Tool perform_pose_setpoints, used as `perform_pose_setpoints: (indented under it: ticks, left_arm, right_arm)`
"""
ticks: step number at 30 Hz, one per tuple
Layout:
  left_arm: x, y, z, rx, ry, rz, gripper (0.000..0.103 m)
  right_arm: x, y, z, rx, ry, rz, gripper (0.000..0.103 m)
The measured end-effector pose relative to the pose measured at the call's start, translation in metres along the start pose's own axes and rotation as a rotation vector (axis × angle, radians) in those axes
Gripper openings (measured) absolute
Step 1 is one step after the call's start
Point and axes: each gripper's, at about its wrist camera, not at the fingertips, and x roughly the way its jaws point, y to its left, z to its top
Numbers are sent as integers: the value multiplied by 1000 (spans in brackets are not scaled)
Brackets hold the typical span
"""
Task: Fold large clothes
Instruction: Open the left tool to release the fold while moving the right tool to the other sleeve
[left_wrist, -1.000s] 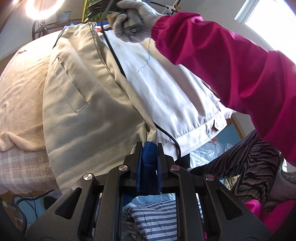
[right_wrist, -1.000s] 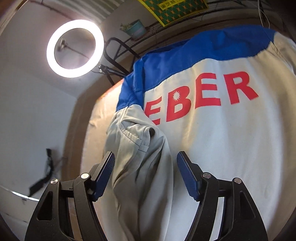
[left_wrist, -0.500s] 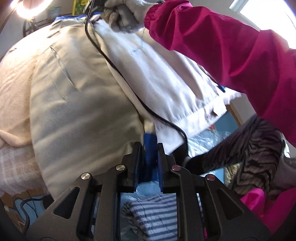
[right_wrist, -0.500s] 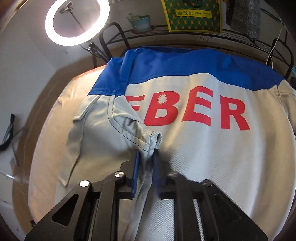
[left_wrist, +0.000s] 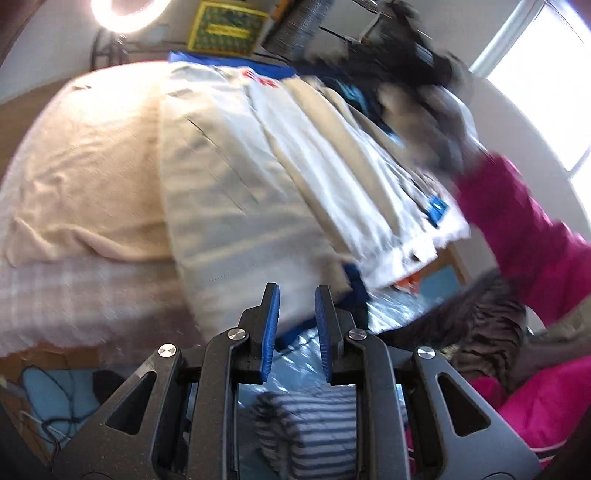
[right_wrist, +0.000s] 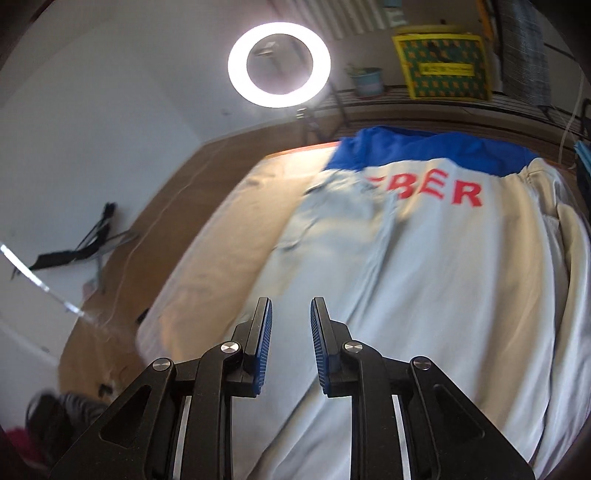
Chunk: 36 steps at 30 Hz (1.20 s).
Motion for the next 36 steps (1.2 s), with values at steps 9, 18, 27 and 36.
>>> perform_pose_setpoints:
  ticks: [9,18,27,36]
  left_arm:
    - [61,25,16,-50,71,29,18]
    - [82,23,-4,25,94,101,18]
    - [44,-30,-1,153,-55,90,30]
    - [48,-69,45,154,-59,-13,57]
  right_arm:
    - [45,40,-104,-66,149,-53,20]
    - [56,35,-146,-100,151,-136,20]
    - [-4,36,-150,-79,-30,-157,44]
    - [-100,-23,-164,36,-165,-337,47]
